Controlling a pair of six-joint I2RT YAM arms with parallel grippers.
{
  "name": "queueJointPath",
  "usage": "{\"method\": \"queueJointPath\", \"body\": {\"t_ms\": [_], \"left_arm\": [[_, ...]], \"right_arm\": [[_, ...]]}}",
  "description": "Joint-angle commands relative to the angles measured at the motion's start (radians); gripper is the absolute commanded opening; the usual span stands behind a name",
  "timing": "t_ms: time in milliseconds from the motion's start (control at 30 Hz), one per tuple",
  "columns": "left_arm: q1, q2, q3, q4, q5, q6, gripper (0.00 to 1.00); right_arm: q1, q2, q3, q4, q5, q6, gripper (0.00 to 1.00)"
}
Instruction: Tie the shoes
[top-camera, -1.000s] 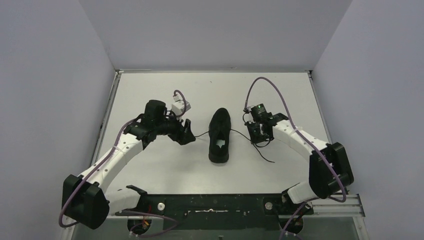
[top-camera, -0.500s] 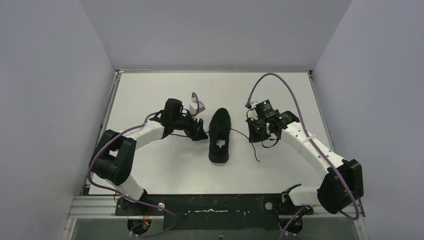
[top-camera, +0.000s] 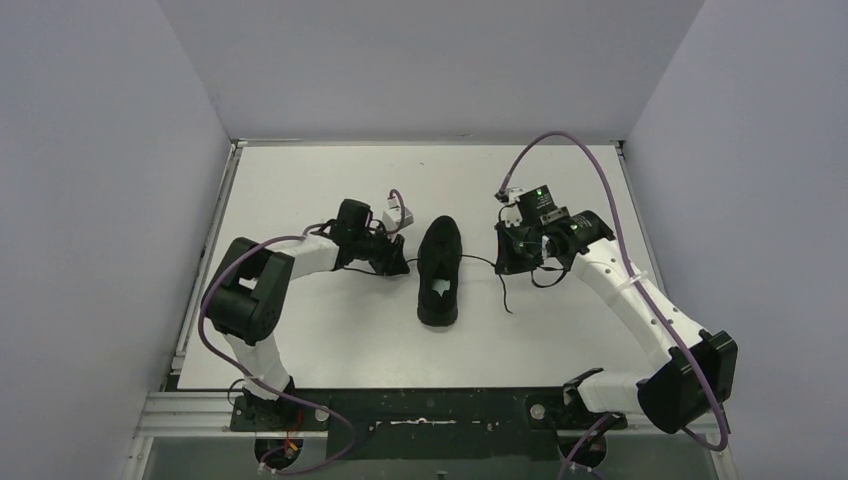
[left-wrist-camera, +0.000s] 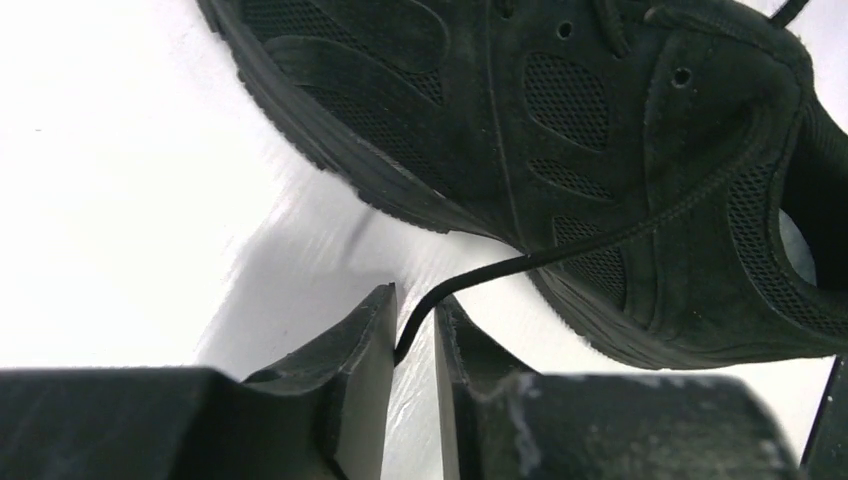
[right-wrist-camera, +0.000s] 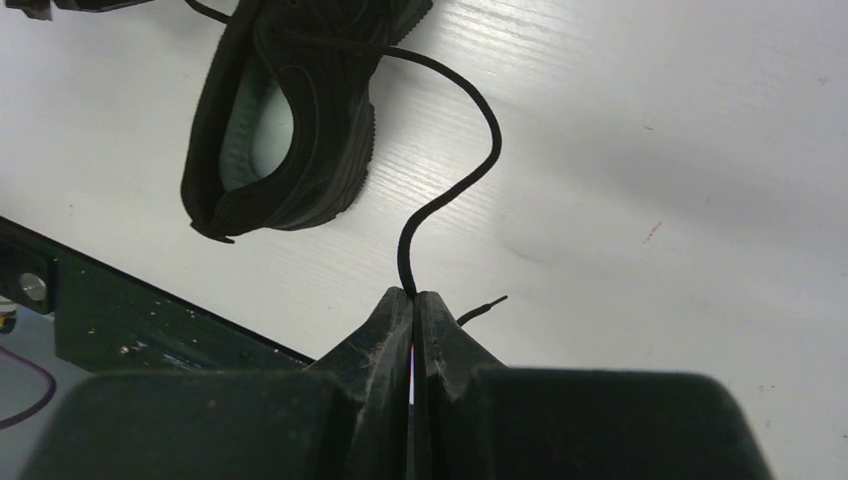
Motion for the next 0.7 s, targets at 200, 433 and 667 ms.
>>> {"method": "queueJointPath", "body": {"t_ms": [200,433,667], "left_arm": [[-0.006,-0.221,-0.075,0.066,-0.082,-0.154,0.12],[-0.039,-0.277,-0.131,0.194,-0.115,-0.319,0.1],[-0.045,-0.31,-0.126,0.196,-0.107,-0.353,0.08]], "right_arm": [[-0.019,-0.034,0.095,0.04,-0.233,0.276,0.0],[-0.049,-0.003,0.128,0.285,-0.354,0.576,0.0],[-0.068,0.069,0.12,0.634,-0.343,0.774,0.0]]}}
